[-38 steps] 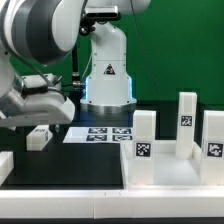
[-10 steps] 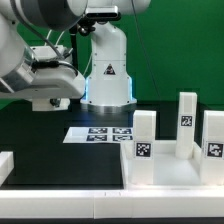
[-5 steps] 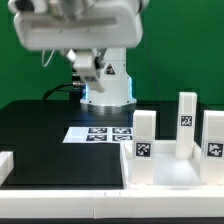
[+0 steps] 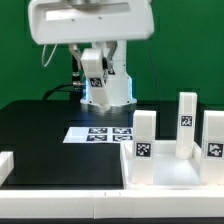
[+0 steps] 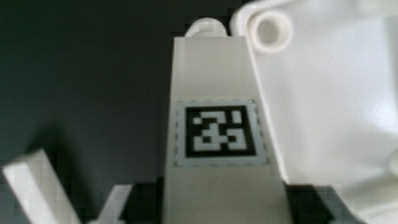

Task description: Assemble desk

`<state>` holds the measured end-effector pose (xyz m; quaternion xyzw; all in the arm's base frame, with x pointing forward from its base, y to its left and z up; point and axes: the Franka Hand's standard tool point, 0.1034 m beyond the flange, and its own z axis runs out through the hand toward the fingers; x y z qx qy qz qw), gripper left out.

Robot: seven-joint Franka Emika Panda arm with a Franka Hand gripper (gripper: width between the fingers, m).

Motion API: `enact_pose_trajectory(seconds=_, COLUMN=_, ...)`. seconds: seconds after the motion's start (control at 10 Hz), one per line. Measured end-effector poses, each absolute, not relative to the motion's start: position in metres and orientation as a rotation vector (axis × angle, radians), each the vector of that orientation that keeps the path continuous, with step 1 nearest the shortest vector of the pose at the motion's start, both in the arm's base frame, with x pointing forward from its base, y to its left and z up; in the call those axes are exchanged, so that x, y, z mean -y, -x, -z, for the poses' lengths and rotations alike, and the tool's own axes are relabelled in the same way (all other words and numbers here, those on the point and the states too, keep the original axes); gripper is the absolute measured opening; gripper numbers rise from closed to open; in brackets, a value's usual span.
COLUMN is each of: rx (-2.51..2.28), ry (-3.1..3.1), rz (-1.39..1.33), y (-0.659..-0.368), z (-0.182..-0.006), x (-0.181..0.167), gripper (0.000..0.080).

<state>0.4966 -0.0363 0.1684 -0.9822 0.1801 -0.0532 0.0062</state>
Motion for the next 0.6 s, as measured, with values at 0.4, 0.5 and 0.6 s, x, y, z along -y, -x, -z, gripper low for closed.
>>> enact_pose_trajectory(seconds=0.4, rx=-0.587, ry=3.062, rz=0.549, y=-0.501, z=-0.153, x=0.022, gripper=0.0288)
enact_pose_trajectory(seconds=0.5, rx=-0.561, ry=3.015, rz=0.649, y=-0.503, z=-0.151, x=0.008, gripper=0.0288)
enact_pose_trajectory(seconds=0.6, rx=-0.570, ry=3.004, rz=0.652, y=-0.501, z=-0.149, x=0.003, gripper=0.0288)
